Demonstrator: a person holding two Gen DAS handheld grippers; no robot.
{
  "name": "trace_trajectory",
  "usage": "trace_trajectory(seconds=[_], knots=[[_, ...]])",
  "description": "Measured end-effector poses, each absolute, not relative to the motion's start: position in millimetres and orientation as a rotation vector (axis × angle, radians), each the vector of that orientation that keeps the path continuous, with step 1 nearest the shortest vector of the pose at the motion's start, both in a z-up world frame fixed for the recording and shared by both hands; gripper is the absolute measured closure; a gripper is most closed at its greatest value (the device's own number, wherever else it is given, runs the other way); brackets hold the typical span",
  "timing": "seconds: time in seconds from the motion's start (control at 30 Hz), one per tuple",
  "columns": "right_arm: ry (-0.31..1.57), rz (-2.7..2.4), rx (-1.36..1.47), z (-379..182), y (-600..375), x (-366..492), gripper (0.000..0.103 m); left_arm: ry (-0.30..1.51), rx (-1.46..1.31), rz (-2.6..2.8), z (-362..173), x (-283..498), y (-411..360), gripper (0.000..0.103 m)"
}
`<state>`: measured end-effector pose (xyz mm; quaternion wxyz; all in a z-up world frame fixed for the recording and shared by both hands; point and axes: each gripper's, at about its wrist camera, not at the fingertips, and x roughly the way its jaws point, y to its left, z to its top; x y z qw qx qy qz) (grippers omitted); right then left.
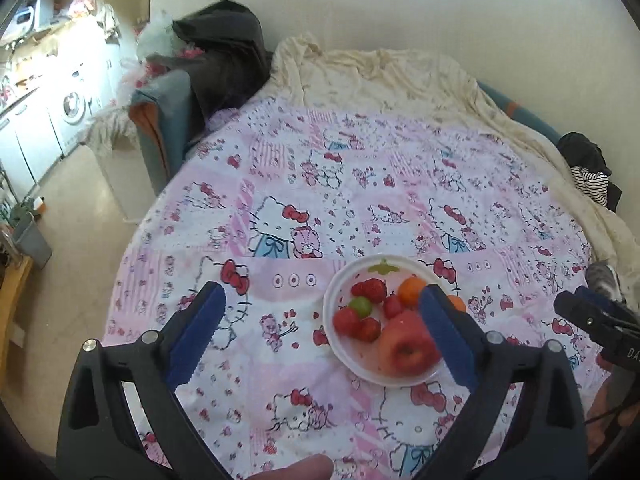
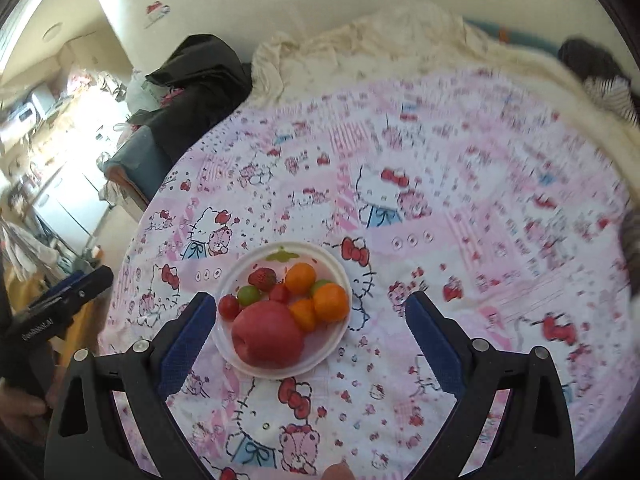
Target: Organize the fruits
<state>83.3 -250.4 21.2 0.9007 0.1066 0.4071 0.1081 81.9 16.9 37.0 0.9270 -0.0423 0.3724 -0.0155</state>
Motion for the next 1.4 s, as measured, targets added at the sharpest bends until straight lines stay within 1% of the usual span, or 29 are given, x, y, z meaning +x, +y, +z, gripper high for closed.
trace_trajectory(seconds=[0.07,0.17,0.33,0.4,0.5,0.8,1.4], knots=[[0.794,0.225,0.187,28,-246,69,0.005,0.745,-0.085,-0.037,39,67,17,0.0],[0.766,0.215,0.144,30,-239,53,0.005,0.734,-0.076,-0.037,37,50,17,0.0],[0.763,0.201,0.122,16,-232,36,0.005,0.769,-0.074,-0.017,22,33,17,0.0],[0.763,0.193,0.132,6,-230,29,0.004,0.779,-0.071,-0.01,15,31,16,0.0],[0.783,0.195,0.121,-7,-225,26,0.0,0.798,-0.059,-0.025,5,34,12,0.0],[0.801,0.197,0.12,-20,-221,36,0.0,0.851,-0.049,-0.037,-18,38,-3,0.0],[0.793,0.205,0.078,-20,-212,34,0.0,0.819,-0.061,-0.046,-10,37,-4,0.0]])
